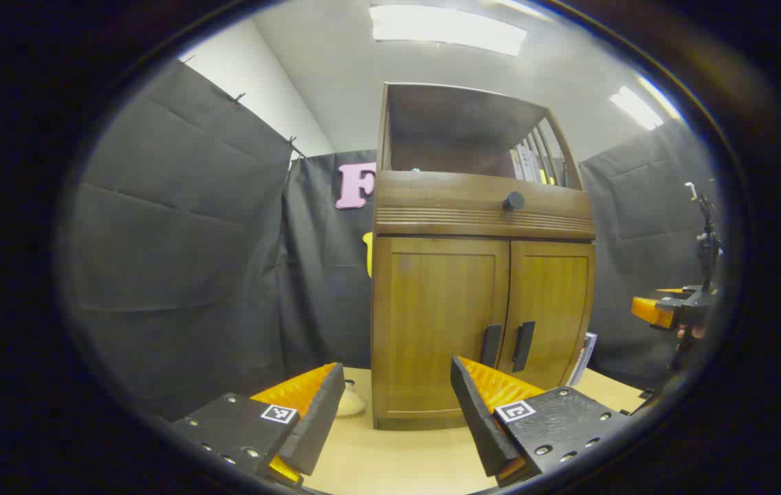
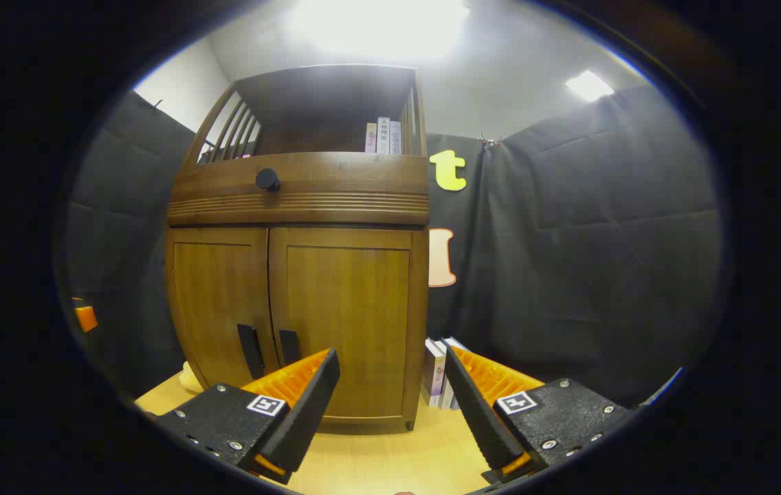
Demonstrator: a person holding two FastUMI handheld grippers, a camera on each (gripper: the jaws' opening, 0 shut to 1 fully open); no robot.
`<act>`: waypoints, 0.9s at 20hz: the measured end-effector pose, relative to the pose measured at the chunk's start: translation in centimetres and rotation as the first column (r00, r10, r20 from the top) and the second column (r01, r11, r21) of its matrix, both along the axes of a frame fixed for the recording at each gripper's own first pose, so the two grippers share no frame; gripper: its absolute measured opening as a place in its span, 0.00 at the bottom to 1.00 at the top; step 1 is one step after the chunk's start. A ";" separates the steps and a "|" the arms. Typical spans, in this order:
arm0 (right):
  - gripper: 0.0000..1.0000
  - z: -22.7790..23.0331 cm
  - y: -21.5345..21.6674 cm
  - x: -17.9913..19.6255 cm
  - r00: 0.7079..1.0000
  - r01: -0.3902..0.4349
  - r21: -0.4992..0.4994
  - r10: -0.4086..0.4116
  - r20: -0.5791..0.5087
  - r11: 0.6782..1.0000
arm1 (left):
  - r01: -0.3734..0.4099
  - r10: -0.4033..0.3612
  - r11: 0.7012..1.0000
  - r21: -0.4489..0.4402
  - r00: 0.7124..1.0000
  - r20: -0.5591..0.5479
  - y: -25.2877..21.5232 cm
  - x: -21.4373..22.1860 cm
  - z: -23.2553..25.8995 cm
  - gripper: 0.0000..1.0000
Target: Open the right door of the double-door shoe cabinet with the right hand, and open the left door with the left hand.
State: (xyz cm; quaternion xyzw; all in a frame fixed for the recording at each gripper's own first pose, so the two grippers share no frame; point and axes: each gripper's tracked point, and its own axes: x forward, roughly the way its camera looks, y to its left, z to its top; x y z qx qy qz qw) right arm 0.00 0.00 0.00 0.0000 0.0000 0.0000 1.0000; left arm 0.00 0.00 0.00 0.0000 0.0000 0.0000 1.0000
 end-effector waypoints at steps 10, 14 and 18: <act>0.95 -1.1 0.3 -0.8 1.000 -0.013 0.030 0.014 -0.021 0.999 | 0.014 -0.014 1.000 0.000 1.000 0.004 -0.6 -0.2 -0.5 0.94; 0.96 -1.5 0.5 -0.6 0.999 -0.017 0.041 0.018 -0.038 0.999 | 0.009 -0.009 1.000 0.018 1.000 -0.006 -0.7 -0.3 -0.7 0.88; 0.96 -1.9 1.4 0.0 0.997 -0.044 0.032 0.046 -0.061 0.999 | -0.014 0.013 1.000 -0.008 0.999 -0.032 -0.6 -0.5 -1.4 0.91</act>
